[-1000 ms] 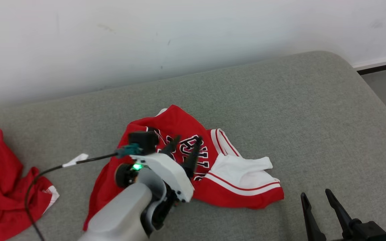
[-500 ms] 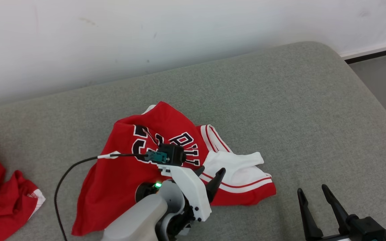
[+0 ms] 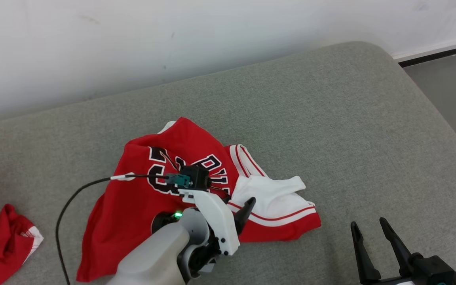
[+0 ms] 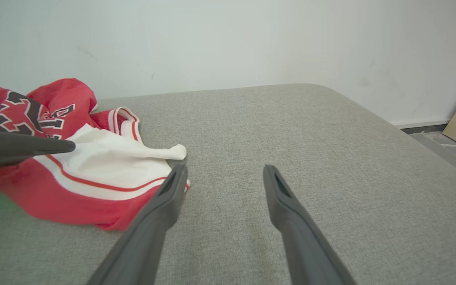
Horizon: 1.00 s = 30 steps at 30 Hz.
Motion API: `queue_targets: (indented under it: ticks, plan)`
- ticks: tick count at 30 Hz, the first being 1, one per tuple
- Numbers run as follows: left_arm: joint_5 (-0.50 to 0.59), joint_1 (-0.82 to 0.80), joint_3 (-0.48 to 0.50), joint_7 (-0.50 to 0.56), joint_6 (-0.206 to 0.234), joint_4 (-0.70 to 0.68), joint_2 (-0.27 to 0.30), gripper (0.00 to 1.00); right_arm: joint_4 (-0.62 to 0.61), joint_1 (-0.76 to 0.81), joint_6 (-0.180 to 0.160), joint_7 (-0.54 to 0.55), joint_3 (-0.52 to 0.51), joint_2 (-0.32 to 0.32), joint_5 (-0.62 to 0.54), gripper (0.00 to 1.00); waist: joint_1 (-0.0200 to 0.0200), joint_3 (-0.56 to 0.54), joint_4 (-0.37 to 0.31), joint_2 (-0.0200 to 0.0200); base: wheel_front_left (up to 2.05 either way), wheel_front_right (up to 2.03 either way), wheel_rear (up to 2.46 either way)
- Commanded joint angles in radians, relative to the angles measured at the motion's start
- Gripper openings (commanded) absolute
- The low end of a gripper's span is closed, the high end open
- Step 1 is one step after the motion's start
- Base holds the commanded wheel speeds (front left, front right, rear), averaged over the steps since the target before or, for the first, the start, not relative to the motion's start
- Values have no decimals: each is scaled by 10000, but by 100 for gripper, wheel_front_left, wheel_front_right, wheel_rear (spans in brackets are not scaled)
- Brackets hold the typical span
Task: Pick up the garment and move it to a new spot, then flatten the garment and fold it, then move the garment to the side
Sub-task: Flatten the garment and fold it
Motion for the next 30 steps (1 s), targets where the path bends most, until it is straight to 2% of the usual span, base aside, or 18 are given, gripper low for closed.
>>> queue_targets:
  ticks: [1,9,11,13,20,21,24,26,27,30]
  plan:
    - [-139,-70,-42,50,-88,27,-41,100,27,-138,-18,7,-1,12,29,100,0,1,-17,0,0,0,0]
    - [-109,-65,-270,158,-432,-40,-221,100,48,-111,-18,7,10,23,10,100,0,-48,-97,0,0,0,0]
    - [-113,-38,-357,213,-577,-140,-222,89,56,-73,-18,7,-11,22,-17,100,0,-66,-96,0,0,0,0]
    - [-131,58,-436,307,-671,-199,-196,71,53,-29,-18,7,-24,21,-41,100,0,-84,-82,0,0,0,0]
    - [160,179,-731,253,-673,81,-143,53,46,-141,-19,7,106,11,-60,100,0,-47,-86,0,0,0,0]
    - [257,117,-757,142,-613,174,-146,53,46,-156,-19,7,123,2,-65,100,0,-44,-97,0,0,0,0]
    - [458,5,-827,-135,-548,462,-233,42,45,-165,-19,7,160,-34,-61,100,0,-42,-139,0,0,0,0]
    - [599,-79,-887,-350,-550,644,-306,6,56,-166,-19,7,178,-54,-46,100,0,-31,-174,0,0,0,0]
    - [669,-139,-907,-475,-562,701,-331,0,58,-172,-20,7,182,-54,-39,100,0,-24,-190,0,0,0,0]
    - [883,-265,-1048,-852,-699,741,-405,0,50,-154,-19,7,140,-50,-17,100,0,-22,-209,0,0,0,0]
